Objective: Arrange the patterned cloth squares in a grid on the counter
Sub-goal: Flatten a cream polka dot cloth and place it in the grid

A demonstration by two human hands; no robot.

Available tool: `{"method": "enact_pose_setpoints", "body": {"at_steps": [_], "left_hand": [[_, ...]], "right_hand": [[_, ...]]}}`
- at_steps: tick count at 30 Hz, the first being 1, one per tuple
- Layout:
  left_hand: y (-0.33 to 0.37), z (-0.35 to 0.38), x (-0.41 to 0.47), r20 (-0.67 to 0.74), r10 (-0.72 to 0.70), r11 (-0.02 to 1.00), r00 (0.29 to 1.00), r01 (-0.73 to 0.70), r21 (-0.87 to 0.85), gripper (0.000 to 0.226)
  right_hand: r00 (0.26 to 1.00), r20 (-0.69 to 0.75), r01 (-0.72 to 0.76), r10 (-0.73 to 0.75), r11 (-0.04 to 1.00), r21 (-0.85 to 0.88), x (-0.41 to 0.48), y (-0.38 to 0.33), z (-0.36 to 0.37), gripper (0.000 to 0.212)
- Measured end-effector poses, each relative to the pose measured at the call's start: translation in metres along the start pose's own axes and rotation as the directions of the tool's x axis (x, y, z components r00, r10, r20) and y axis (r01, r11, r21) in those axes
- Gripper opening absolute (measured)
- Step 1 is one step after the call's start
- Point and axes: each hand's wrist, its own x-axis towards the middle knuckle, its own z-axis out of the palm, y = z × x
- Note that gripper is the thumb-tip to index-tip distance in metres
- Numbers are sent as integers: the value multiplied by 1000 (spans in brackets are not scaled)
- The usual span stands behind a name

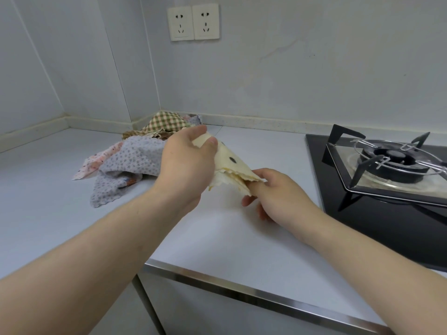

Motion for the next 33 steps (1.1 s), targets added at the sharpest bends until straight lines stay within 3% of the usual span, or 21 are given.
{"method": "enact_pose_setpoints", "body": {"at_steps": [4,10,12,15,17,20,25,30,33], "left_hand": [[-2,-7,7,-47,-53,998,997,54,33,37],[-2,-10,13,-43,-27,1000,999,28,9,37],[3,-13,14,-60,29,999,998,-28,20,37],[9,-11,2,2,175,973,984,-174,154,37],[9,-3,-11,99,275,909,956,-292,296,39],[7,9,-30,270,394,804,879,-472,363,43],[-2,17,-44,383,448,769,808,-567,296,44],[-12,18,-41,349,396,795,849,-507,333,45],[-18,19,-42,313,321,839,894,-422,343,45]], "right_hand": [[999,24,-37,37,999,6,3,-2,-1,15],[980,192,-80,53,988,134,-1,-2,-8,18],[962,260,-161,82,940,302,-2,-4,-16,33],[945,287,-303,158,754,583,2,-4,-25,42],[930,299,-363,216,675,642,4,-3,-25,51],[920,303,-389,248,667,636,7,-1,-20,72],[957,136,-279,255,693,665,5,-3,-19,58],[966,-146,-100,212,832,545,8,-3,-18,46],[934,-332,-21,134,947,322,13,1,-15,48]]}}
